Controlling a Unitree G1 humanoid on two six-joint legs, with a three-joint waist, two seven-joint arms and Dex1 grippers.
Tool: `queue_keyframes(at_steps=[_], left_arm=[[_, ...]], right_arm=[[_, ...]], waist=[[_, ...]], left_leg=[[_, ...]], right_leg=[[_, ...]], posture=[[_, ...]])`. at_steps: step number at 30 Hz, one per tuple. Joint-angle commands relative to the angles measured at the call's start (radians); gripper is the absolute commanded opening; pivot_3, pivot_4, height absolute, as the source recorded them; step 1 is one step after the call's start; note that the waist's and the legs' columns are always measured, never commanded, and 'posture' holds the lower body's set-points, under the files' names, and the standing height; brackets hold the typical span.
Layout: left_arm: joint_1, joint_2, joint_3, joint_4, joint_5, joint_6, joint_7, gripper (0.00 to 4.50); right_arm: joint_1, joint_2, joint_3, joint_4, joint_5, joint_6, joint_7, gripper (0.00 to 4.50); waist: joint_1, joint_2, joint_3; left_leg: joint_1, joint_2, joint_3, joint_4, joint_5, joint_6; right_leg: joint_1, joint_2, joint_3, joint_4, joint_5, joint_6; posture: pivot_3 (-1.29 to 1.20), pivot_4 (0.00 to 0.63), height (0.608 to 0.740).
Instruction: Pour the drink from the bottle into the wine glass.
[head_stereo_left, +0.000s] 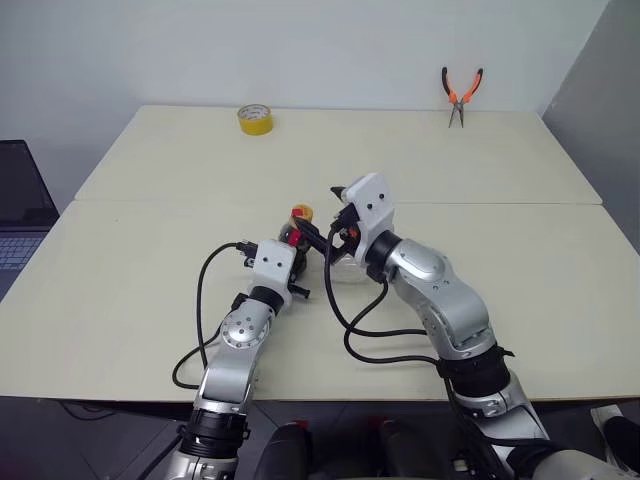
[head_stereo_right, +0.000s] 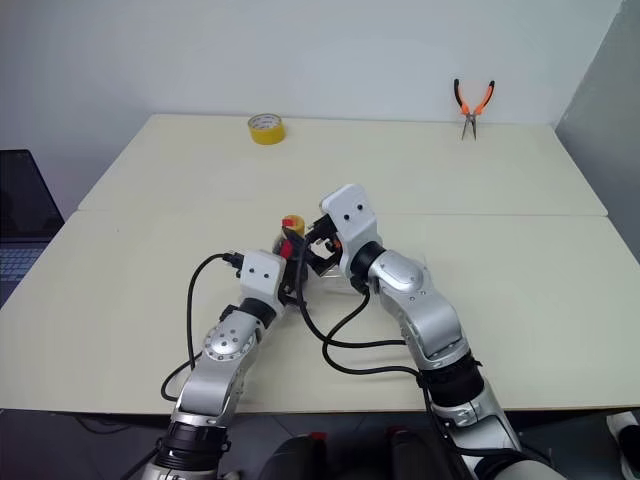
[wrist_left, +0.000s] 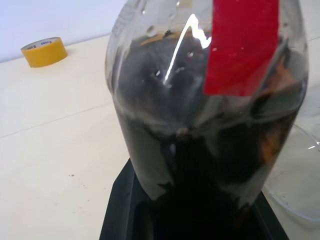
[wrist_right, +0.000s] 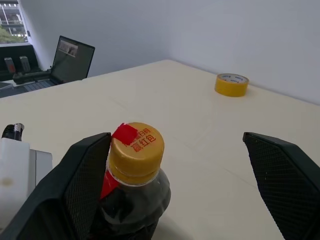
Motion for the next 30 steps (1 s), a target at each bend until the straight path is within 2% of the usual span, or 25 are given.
queue_keyframes(at_steps=[1, 11, 14, 19, 30], left_arm=[[-0.016, 0.003, 0.017, -0.048, -0.002, -0.034, 0.006, 0.72], [-0.025, 0.003, 0.020, -0.037, -0.003, -0.038, 0.003, 0.72], [-0.025, 0.004, 0.020, -0.036, -0.003, -0.039, 0.000, 0.72], [-0.027, 0.006, 0.019, -0.034, -0.002, -0.039, -0.001, 0.72], [-0.027, 0.007, 0.015, -0.031, -0.002, -0.043, -0.001, 0.72]], right_arm=[[0.029, -0.039, -0.065, -0.040, -0.012, 0.013, -0.023, 4.50], [0.048, -0.071, -0.091, -0.109, 0.029, 0.063, -0.011, 4.50], [0.029, -0.039, -0.072, -0.170, 0.101, 0.129, 0.029, 4.50], [-0.027, 0.050, -0.072, -0.160, 0.142, 0.191, -0.006, 4.50], [-0.085, 0.125, -0.028, -0.025, 0.108, 0.159, -0.037, 4.50]], waist=[[0.000, 0.000, 0.000], [-0.003, 0.000, 0.000], [-0.003, 0.000, 0.000], [-0.002, 0.000, 0.000], [-0.001, 0.000, 0.000]], left_leg=[[0.000, 0.000, 0.000, 0.000, 0.000, 0.000], [0.000, 0.000, 0.000, -0.001, 0.000, 0.000], [0.000, 0.000, 0.000, -0.001, 0.000, 0.000], [0.000, 0.000, 0.000, -0.001, 0.000, 0.000], [0.000, 0.000, 0.000, 0.000, 0.000, 0.000]], right_leg=[[0.000, 0.000, 0.000, 0.000, 0.000, 0.000], [0.000, 0.001, 0.000, 0.000, 0.000, 0.000], [0.000, 0.001, 0.000, 0.000, 0.000, 0.000], [0.000, 0.001, 0.000, 0.000, 0.000, 0.000], [-0.001, 0.000, 0.000, 0.000, 0.000, 0.000]], posture=[[0.00, 0.150, 0.740], [0.00, 0.150, 0.740], [0.00, 0.150, 0.740], [0.00, 0.150, 0.740], [0.00, 0.150, 0.740]])
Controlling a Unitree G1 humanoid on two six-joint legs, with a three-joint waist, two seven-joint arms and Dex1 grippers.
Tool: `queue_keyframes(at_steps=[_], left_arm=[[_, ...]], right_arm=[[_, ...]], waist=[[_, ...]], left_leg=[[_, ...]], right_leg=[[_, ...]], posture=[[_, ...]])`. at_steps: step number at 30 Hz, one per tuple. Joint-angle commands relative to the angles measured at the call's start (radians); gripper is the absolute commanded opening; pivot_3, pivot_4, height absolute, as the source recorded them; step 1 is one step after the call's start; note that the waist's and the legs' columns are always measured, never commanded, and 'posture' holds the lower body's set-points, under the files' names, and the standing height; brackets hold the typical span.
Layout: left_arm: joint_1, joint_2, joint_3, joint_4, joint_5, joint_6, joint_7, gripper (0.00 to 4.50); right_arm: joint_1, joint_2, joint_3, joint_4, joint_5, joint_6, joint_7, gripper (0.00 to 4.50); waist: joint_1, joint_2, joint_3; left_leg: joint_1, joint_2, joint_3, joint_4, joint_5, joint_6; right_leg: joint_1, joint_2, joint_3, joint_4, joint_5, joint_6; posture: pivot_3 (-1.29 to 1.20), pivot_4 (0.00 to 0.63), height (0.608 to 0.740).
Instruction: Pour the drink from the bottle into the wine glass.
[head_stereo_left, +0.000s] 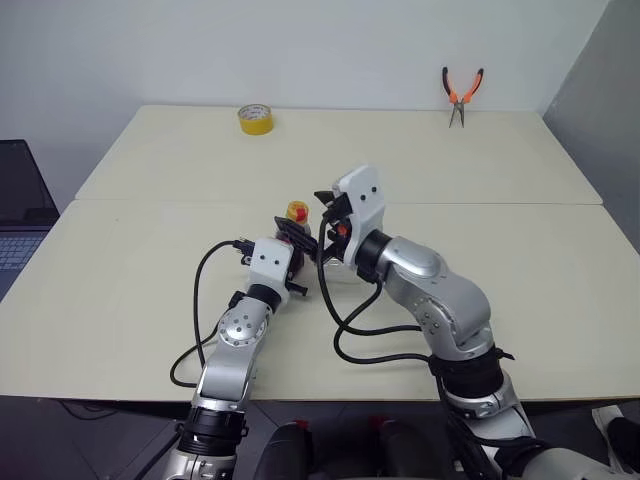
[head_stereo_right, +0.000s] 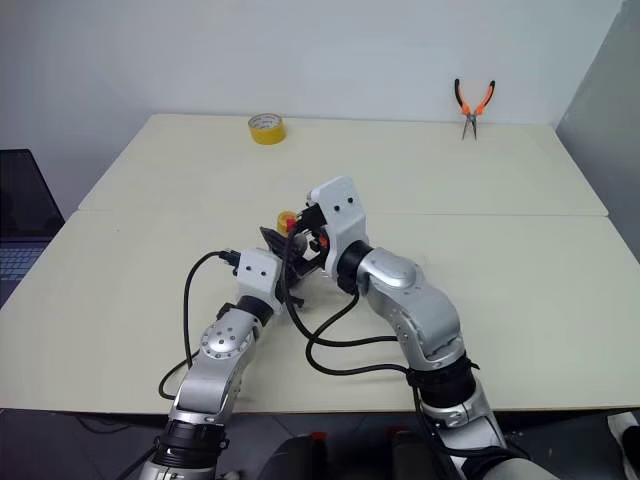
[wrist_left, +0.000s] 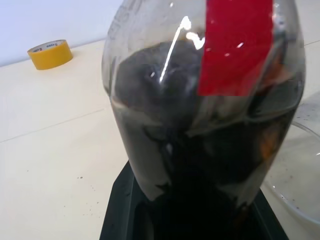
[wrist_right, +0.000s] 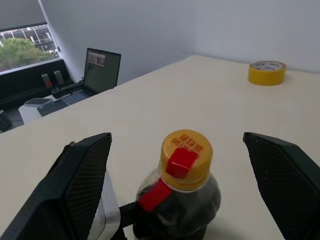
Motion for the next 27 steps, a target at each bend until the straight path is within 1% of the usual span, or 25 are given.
queue_keyframes(at_steps=[1, 9, 12, 17, 18, 20, 24, 27], left_arm=[[-0.018, -0.001, 0.002, -0.033, 0.000, -0.039, -0.002, 0.72], [-0.016, -0.003, 0.001, -0.035, 0.000, -0.039, 0.000, 0.72], [-0.017, -0.003, 0.001, -0.034, 0.000, -0.040, 0.000, 0.72], [-0.018, -0.005, 0.001, -0.031, 0.001, -0.042, 0.002, 0.72], [-0.018, -0.005, 0.001, -0.031, 0.001, -0.042, 0.003, 0.72], [-0.019, -0.006, 0.002, -0.030, 0.001, -0.043, 0.003, 0.72], [-0.019, -0.007, 0.002, -0.027, 0.001, -0.045, 0.004, 0.72], [-0.019, -0.008, 0.003, -0.026, 0.001, -0.046, 0.003, 0.72]], right_arm=[[-0.028, 0.018, 0.002, 0.007, -0.008, -0.042, -0.008, 4.50], [-0.035, 0.021, -0.006, 0.032, -0.002, -0.061, -0.013, 4.50], [-0.036, 0.017, -0.005, 0.037, -0.002, -0.063, -0.010, 3.93], [-0.035, 0.010, 0.003, 0.041, -0.004, -0.064, -0.002, 2.22], [-0.035, 0.009, 0.004, 0.041, -0.004, -0.065, 0.000, 1.78], [-0.033, 0.009, 0.004, 0.041, -0.003, -0.071, 0.003, 1.24], [-0.025, 0.018, -0.005, 0.044, 0.013, -0.088, 0.015, 1.23], [0.014, 0.080, -0.059, 0.042, 0.118, -0.089, 0.048, 1.23]], waist=[[0.000, 0.000, 0.000], [0.000, 0.000, 0.000], [0.000, 0.000, 0.000], [0.000, 0.000, 0.000], [0.000, 0.000, 0.000], [0.000, 0.000, 0.000], [0.000, 0.000, 0.000], [0.000, 0.000, 0.000]], left_leg=[[0.000, 0.000, 0.000, 0.000, 0.000, 0.000], [0.000, 0.000, 0.000, 0.000, 0.000, 0.000], [0.000, 0.000, 0.000, 0.000, 0.000, 0.000], [0.000, 0.000, 0.000, 0.000, 0.000, 0.000], [0.000, 0.000, 0.000, 0.000, 0.000, 0.000], [0.000, 0.000, 0.000, 0.000, 0.000, 0.000], [0.000, 0.000, 0.000, 0.000, 0.000, 0.000], [0.000, 0.000, 0.000, 0.000, 0.000, 0.000]], right_leg=[[0.000, 0.000, 0.000, 0.000, 0.000, 0.000], [0.000, 0.000, 0.000, 0.000, 0.000, 0.000], [0.000, 0.000, 0.000, 0.000, 0.000, 0.000], [0.000, 0.000, 0.000, 0.000, 0.000, 0.000], [0.000, 0.000, 0.000, 0.000, 0.000, 0.000], [0.000, 0.000, 0.000, 0.000, 0.000, 0.000], [0.000, 0.000, 0.000, 0.000, 0.000, 0.000], [0.000, 0.000, 0.000, 0.000, 0.000, 0.000]], posture=[[0.00, 0.150, 0.740], [0.00, 0.150, 0.740], [0.00, 0.150, 0.740], [0.00, 0.150, 0.740], [0.00, 0.150, 0.740], [0.00, 0.150, 0.740], [0.00, 0.150, 0.740], [0.00, 0.150, 0.740]])
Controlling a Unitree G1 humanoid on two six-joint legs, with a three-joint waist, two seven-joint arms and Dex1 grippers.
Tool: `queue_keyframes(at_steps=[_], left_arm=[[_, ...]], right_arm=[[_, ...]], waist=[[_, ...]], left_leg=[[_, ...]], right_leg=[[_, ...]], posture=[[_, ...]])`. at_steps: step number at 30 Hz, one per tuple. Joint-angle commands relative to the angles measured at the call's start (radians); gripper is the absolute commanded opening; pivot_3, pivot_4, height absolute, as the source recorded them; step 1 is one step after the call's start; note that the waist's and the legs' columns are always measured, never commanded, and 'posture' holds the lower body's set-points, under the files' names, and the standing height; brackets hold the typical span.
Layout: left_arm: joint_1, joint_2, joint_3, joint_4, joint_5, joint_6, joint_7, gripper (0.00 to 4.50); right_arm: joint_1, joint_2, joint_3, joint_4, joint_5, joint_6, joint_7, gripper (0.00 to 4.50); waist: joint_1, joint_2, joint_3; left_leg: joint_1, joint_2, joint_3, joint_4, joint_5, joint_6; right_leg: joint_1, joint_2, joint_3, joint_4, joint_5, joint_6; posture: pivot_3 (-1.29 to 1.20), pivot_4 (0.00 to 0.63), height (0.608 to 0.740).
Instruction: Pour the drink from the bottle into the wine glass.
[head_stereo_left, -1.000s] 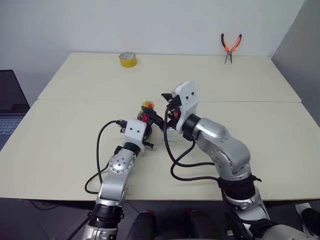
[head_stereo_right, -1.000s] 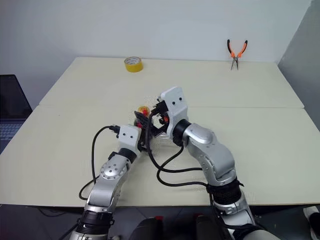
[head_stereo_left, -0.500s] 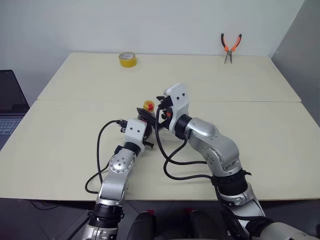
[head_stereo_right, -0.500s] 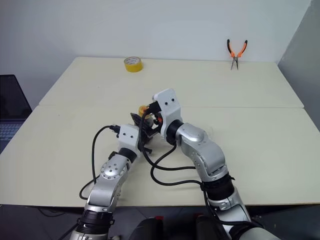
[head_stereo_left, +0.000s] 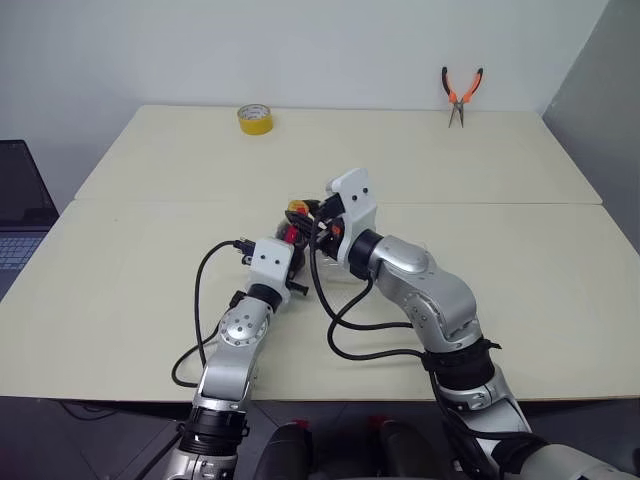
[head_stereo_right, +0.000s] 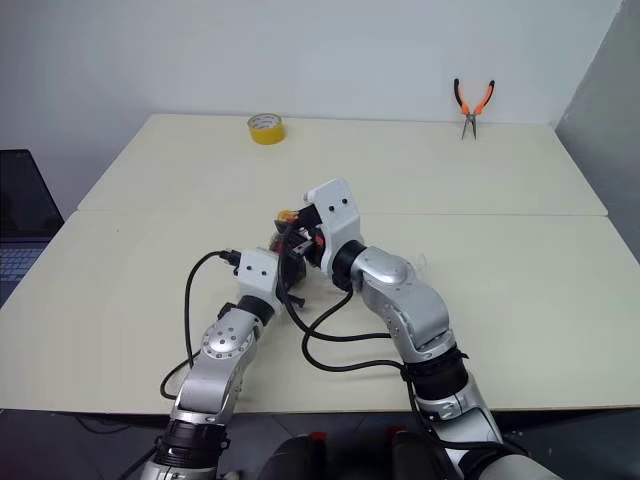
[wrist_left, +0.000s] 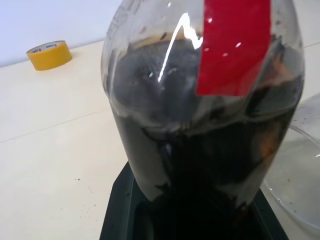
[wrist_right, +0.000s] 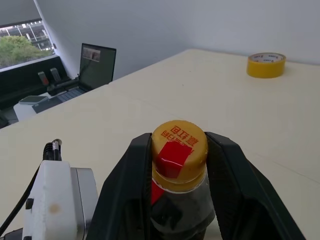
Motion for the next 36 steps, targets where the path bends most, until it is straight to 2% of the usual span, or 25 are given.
queue_keyframes(at_steps=[1, 4, 11, 13, 14, 17, 20, 24, 28, 33, 36], left_arm=[[-0.018, -0.002, 0.002, -0.026, 0.000, -0.036, 0.001, 0.72], [-0.018, -0.002, 0.002, -0.025, 0.001, -0.039, 0.001, 0.72], [-0.018, 0.001, 0.005, -0.023, -0.001, -0.042, -0.002, 0.72], [-0.016, 0.000, 0.005, -0.026, -0.001, -0.041, -0.001, 0.72], [-0.016, -0.001, 0.007, -0.030, -0.003, -0.042, 0.000, 0.72], [-0.022, -0.013, 0.031, -0.036, -0.018, -0.042, 0.017, 0.72], [-0.029, -0.025, 0.046, -0.041, -0.030, -0.034, 0.026, 0.72], [-0.046, -0.039, 0.062, -0.037, -0.040, -0.038, 0.034, 0.72], [-0.060, -0.045, 0.071, -0.022, -0.047, -0.039, 0.034, 0.72], [-0.071, -0.047, 0.077, -0.008, -0.051, -0.039, 0.032, 0.72], [-0.079, -0.046, 0.081, 0.001, -0.053, -0.041, 0.033, 0.72]], right_arm=[[0.022, 0.070, -0.051, -0.031, 0.119, -0.024, 0.045, 1.23], [0.033, 0.097, -0.079, -0.035, 0.164, -0.001, 0.051, 1.23], [0.035, 0.085, -0.088, -0.031, 0.206, -0.007, 0.039, 1.22], [0.035, 0.060, -0.074, -0.038, 0.166, -0.045, 0.028, 1.22], [0.037, 0.015, -0.052, -0.054, 0.086, -0.106, 0.011, 1.22], [0.127, -0.141, -0.057, -0.183, -0.076, -0.251, -0.019, 1.22], [0.251, -0.216, -0.105, -0.329, -0.060, -0.267, -0.009, 1.22], [0.420, -0.231, -0.218, -0.450, -0.098, -0.313, -0.100, 1.22], [0.582, -0.236, -0.274, -0.491, -0.142, -0.387, -0.141, 1.22], [0.762, -0.231, -0.311, -0.465, -0.138, -0.445, -0.140, 1.22], [0.835, -0.215, -0.362, -0.379, -0.107, -0.459, -0.146, 1.22]], waist=[[0.000, 0.000, 0.000], [0.000, 0.000, 0.000], [0.000, 0.000, 0.000], [0.000, 0.000, 0.000], [0.000, 0.000, 0.000], [0.013, 0.000, 0.000], [0.020, 0.000, 0.000], [0.020, 0.000, 0.000], [0.021, 0.000, 0.000], [0.021, 0.000, 0.000], [0.022, 0.000, 0.000]], left_leg=[[0.000, 0.000, 0.000, 0.000, 0.000, 0.000], [0.000, 0.000, 0.000, 0.000, 0.000, 0.000], [0.000, 0.000, 0.000, 0.000, 0.000, 0.000], [0.000, 0.000, 0.000, 0.000, 0.000, 0.000], [0.000, 0.000, 0.000, 0.000, 0.000, 0.000], [-0.002, -0.001, -0.001, 0.001, 0.000, 0.000], [-0.006, -0.001, 0.000, 0.003, 0.000, 0.000], [-0.007, 0.000, -0.001, 0.002, 0.000, 0.000], [-0.007, 0.000, 0.000, 0.003, 0.000, 0.000], [-0.007, 0.000, 0.000, 0.003, 0.000, 0.000], [-0.007, 0.000, 0.000, 0.003, 0.000, 0.000]], right_leg=[[0.000, 0.000, 0.000, 0.000, 0.000, 0.000], [0.000, 0.000, 0.000, 0.000, 0.000, 0.000], [0.000, 0.000, 0.000, 0.000, 0.000, 0.000], [0.000, 0.000, 0.000, 0.000, 0.000, 0.000], [0.000, 0.000, 0.000, 0.000, 0.000, 0.000], [0.000, -0.001, -0.002, -0.001, 0.000, 0.000], [-0.004, -0.001, 0.000, -0.001, 0.000, 0.001], [-0.006, 0.000, -0.001, 0.001, 0.000, 0.001], [-0.006, 0.001, 0.000, 0.001, 0.000, 0.001], [-0.006, 0.001, 0.000, 0.000, 0.000, 0.001], [-0.005, 0.001, 0.000, 0.000, 0.000, 0.001]], posture=[[0.00, 0.150, 0.740], [0.00, 0.150, 0.740], [0.00, 0.150, 0.740], [0.00, 0.150, 0.740], [0.00, 0.150, 0.740], [0.00, 0.150, 0.740], [0.00, 0.150, 0.740], [0.00, 0.150, 0.740], [0.00, 0.150, 0.740], [0.00, 0.150, 0.740], [0.00, 0.150, 0.740]])
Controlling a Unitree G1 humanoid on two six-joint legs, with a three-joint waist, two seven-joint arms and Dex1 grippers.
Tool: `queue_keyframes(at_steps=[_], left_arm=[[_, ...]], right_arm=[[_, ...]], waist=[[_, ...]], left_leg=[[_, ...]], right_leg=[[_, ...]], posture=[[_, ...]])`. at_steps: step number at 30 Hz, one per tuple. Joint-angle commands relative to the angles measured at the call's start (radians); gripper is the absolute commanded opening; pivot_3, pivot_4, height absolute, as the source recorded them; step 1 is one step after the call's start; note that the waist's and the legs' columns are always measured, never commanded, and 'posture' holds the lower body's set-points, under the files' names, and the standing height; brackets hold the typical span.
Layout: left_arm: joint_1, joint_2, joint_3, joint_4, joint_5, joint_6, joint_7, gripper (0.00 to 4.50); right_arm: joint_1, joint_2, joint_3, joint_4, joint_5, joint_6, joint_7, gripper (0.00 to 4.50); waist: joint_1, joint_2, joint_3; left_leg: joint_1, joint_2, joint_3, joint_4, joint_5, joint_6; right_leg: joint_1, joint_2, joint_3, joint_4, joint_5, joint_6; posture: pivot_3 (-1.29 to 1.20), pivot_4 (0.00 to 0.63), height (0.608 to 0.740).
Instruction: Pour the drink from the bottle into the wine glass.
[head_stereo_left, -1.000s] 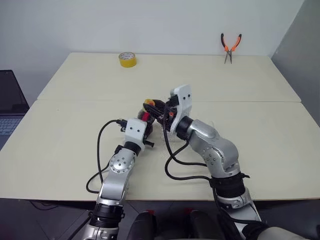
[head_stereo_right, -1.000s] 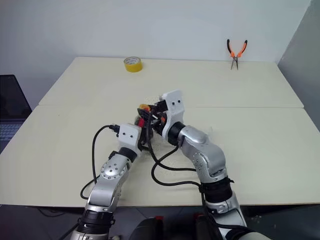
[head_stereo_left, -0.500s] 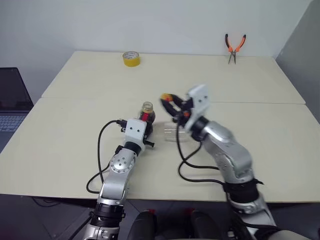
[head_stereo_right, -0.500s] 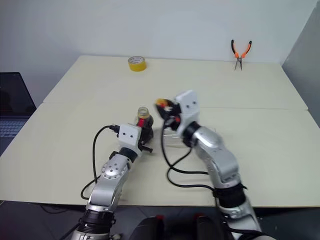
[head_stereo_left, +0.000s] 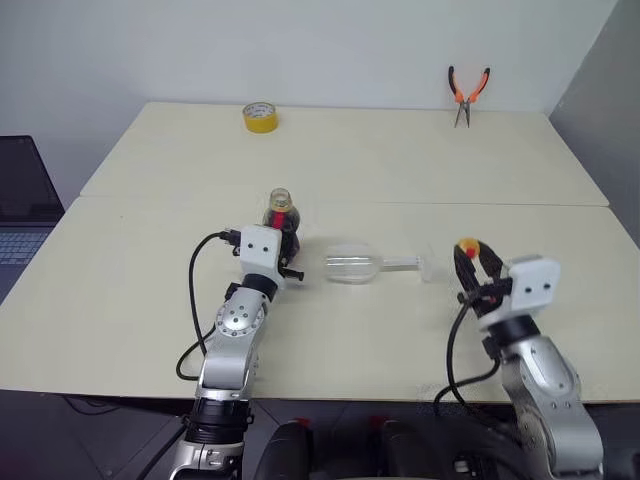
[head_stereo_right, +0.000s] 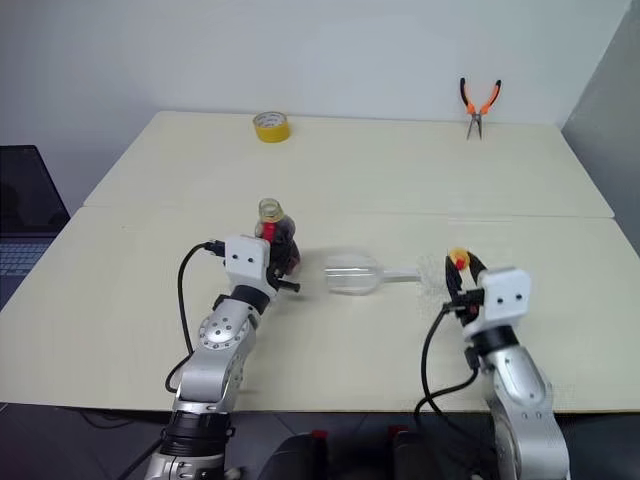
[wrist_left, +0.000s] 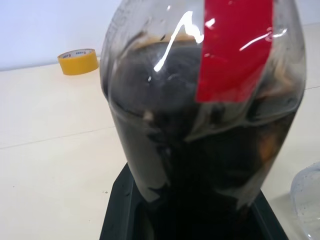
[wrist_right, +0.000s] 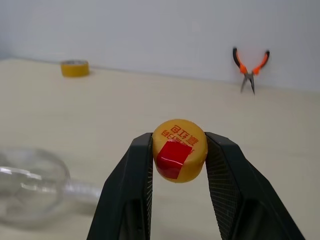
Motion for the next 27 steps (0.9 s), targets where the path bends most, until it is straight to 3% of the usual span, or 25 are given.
queue_keyframes(at_steps=[1, 8, 18, 25, 27], left_arm=[[-0.031, 0.001, 0.012, -0.027, -0.007, -0.031, 0.007, 0.72], [-0.037, 0.005, 0.016, -0.024, -0.007, -0.031, 0.008, 0.72], [-0.042, 0.002, 0.023, -0.025, -0.012, -0.037, 0.012, 0.72], [-0.052, -0.003, 0.031, -0.015, -0.021, -0.036, 0.018, 0.72], [-0.060, -0.009, 0.048, -0.008, -0.038, -0.033, 0.024, 0.72]], right_arm=[[0.036, 0.014, -0.074, 0.080, 0.043, -0.037, -0.005, 1.22], [0.023, -0.006, -0.090, 0.169, 0.090, -0.043, 0.053, 1.22], [0.059, -0.035, -0.068, 0.231, 0.092, -0.067, 0.112, 4.50], [0.065, -0.047, -0.074, 0.239, 0.083, -0.075, 0.116, 4.50], [0.073, -0.082, -0.062, 0.198, 0.017, -0.170, 0.129, 4.50]], waist=[[0.000, 0.000, 0.000], [0.000, 0.000, 0.000], [0.002, 0.000, 0.000], [0.002, 0.000, 0.000], [0.003, 0.000, 0.000]], left_leg=[[0.000, 0.000, 0.000, 0.000, 0.000, 0.000], [0.001, 0.000, 0.000, 0.000, 0.000, 0.000], [0.000, 0.000, 0.001, 0.000, 0.000, 0.000], [0.000, 0.000, 0.001, 0.000, 0.000, 0.000], [0.000, 0.000, 0.001, 0.001, 0.000, 0.000]], right_leg=[[0.000, 0.000, 0.000, 0.000, 0.000, 0.000], [0.000, 0.001, 0.001, 0.000, 0.000, 0.000], [0.000, 0.001, 0.001, 0.000, 0.000, 0.000], [0.000, 0.001, 0.001, 0.000, 0.000, 0.000], [0.001, 0.001, 0.001, 0.000, 0.000, 0.000]], posture=[[0.00, 0.150, 0.740], [0.00, 0.150, 0.740], [0.00, 0.150, 0.740], [0.00, 0.150, 0.740], [0.00, 0.150, 0.740]])
